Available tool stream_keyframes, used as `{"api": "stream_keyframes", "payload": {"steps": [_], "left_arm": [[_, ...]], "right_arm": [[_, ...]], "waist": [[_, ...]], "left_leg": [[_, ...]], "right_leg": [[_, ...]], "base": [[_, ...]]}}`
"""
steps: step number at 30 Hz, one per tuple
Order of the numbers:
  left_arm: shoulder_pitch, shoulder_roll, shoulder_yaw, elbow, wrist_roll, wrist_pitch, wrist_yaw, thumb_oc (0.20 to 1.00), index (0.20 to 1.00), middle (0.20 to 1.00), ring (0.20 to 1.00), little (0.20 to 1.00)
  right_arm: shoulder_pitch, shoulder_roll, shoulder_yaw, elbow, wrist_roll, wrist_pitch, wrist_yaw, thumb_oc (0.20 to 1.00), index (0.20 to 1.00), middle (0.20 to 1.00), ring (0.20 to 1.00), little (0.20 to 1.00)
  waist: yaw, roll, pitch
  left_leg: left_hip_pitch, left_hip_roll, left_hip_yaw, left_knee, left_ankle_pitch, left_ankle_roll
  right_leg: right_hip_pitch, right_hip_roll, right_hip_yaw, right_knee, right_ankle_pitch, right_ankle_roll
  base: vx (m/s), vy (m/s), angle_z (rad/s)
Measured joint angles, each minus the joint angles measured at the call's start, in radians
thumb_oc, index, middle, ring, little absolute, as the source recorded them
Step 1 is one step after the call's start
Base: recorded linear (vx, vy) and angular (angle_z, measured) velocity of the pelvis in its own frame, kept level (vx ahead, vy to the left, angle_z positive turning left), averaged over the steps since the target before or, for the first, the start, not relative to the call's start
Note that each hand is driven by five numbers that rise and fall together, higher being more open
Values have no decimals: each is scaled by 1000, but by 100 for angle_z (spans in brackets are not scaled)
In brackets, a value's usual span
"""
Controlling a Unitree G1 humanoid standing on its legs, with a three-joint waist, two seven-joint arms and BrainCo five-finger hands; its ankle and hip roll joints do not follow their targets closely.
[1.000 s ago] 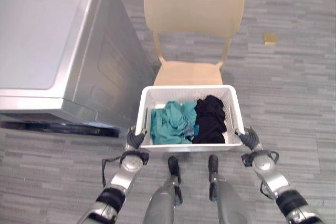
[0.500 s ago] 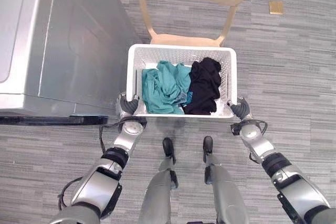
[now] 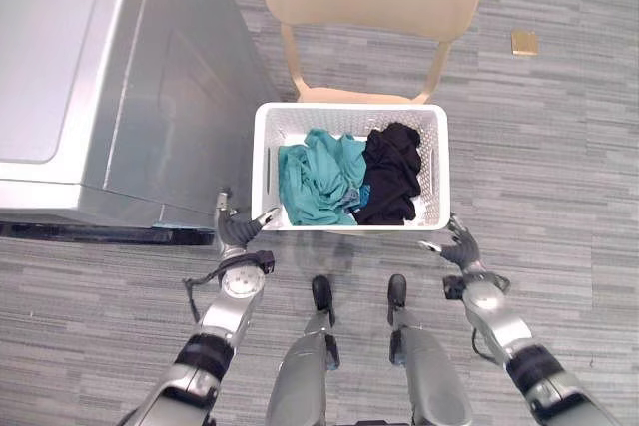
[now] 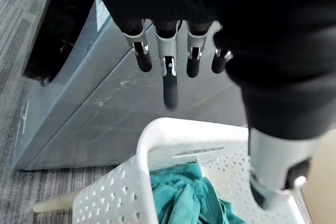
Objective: Grab the laundry basket,head to the washer,open it,put in the laundry and shut it.
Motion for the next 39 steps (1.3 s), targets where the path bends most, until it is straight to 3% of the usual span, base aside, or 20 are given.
{"api": "stream_keyframes", "payload": {"steps": [5,9,16,22,24,26,27,29,31,33,34,36,38,39], "left_arm": [[89,2,77,-106,37,-8,-71,1000,1000,1000,1000,1000],[229,4,120,-132,48,-9,-166,1000,1000,1000,1000,1000],[360,-40,96,87,36,18,-312,1000,1000,1000,1000,1000],[435,-86,95,284,40,29,-351,1000,1000,1000,1000,1000],[461,-86,94,301,40,40,-350,1000,1000,1000,1000,1000],[429,-87,81,321,40,39,-346,1000,1000,1000,1000,1000],[422,-87,79,321,40,39,-346,1000,1000,1000,1000,1000],[407,-83,55,316,40,37,-340,1000,1000,1000,1000,1000],[381,-81,60,318,40,38,-339,1000,1000,1000,1000,1000],[373,-79,61,317,40,38,-337,1000,1000,1000,1000,1000],[369,-81,61,316,40,38,-336,1000,1000,1000,1000,1000],[346,-87,58,315,39,37,-330,1000,1000,1000,1000,1000],[334,-93,52,311,40,37,-322,1000,1000,1000,1000,1000],[344,-94,41,303,40,35,-318,1000,1000,1000,1000,1000]], "right_arm": [[49,-81,-108,-101,-9,-8,33,1000,1000,1000,1000,1000],[163,-154,-155,-171,-70,-7,129,1000,1000,1000,1000,1000],[254,-136,-179,3,-157,3,204,1000,1000,1000,1000,1000],[310,-85,-179,148,-165,5,209,1000,1000,1000,1000,1000],[327,-73,-174,152,-164,7,208,1000,1000,1000,1000,1000],[345,-71,-164,156,-162,2,201,1000,1000,1000,1000,1000],[345,-70,-161,161,-162,2,202,1000,1000,1000,1000,1000],[336,-72,-147,183,-160,-5,198,1000,1000,1000,1000,1000],[328,-58,-144,181,-151,-5,196,1000,1000,1000,1000,1000],[305,-39,-154,180,-146,-5,190,1000,1000,1000,1000,1000],[296,-34,-153,179,-141,-5,178,1000,1000,1000,1000,1000],[295,-33,-157,180,-138,-5,169,1000,1000,1000,1000,1000],[296,-31,-171,180,-130,-5,169,1000,1000,1000,1000,1000],[296,-36,-177,180,-121,-4,168,1000,1000,1000,1000,1000]], "waist": [[12,29,-6],[12,51,-22],[11,72,-94],[10,75,-175],[18,74,-196],[9,78,-196],[13,77,-196],[37,90,-191],[50,54,-175],[39,11,-157],[33,4,-158],[24,15,-162],[17,24,-164],[11,43,-170]], "left_leg": [[35,1,-7,-9,-4,-8],[116,2,-27,-39,-1,-16],[194,10,-52,-57,3,-9],[261,15,-81,-73,-13,-24],[247,19,-102,-63,-26,-22],[187,19,-165,-9,-31,-50],[178,18,-168,-11,-34,-45],[111,25,-217,37,-31,-75],[92,28,-166,60,-75,-67],[66,29,-120,135,-72,-63],[69,78,-94,146,-69,-69],[74,178,-35,128,-64,-74],[83,211,35,107,-53,-84],[108,228,56,64,-41,-71]], "right_leg": [[35,0,-1,1,2,2],[125,4,-25,-29,0,1],[228,18,-52,-70,-7,-7],[324,27,-83,-107,-21,-10],[327,38,-95,-93,-33,-15],[318,39,-126,-78,-58,-38],[310,39,-140,-71,-60,-40],[278,55,-193,-26,-81,-59],[269,5,-256,-35,-69,-80],[278,-52,-306,-39,-61,-77],[296,-61,-340,-57,-57,-71],[302,-75,-383,-52,-75,-52],[304,-90,-409,-48,-70,-35],[304,-95,-412,-38,-74,-16]], "base": [[83,-86,3],[53,-81,14],[31,-70,11],[20,-66,14],[-128,-114,24],[-153,-70,82],[-156,-33,88],[-57,44,75],[18,161,84],[134,327,87],[213,435,98],[167,389,91],[106,231,61],[295,605,46]]}}
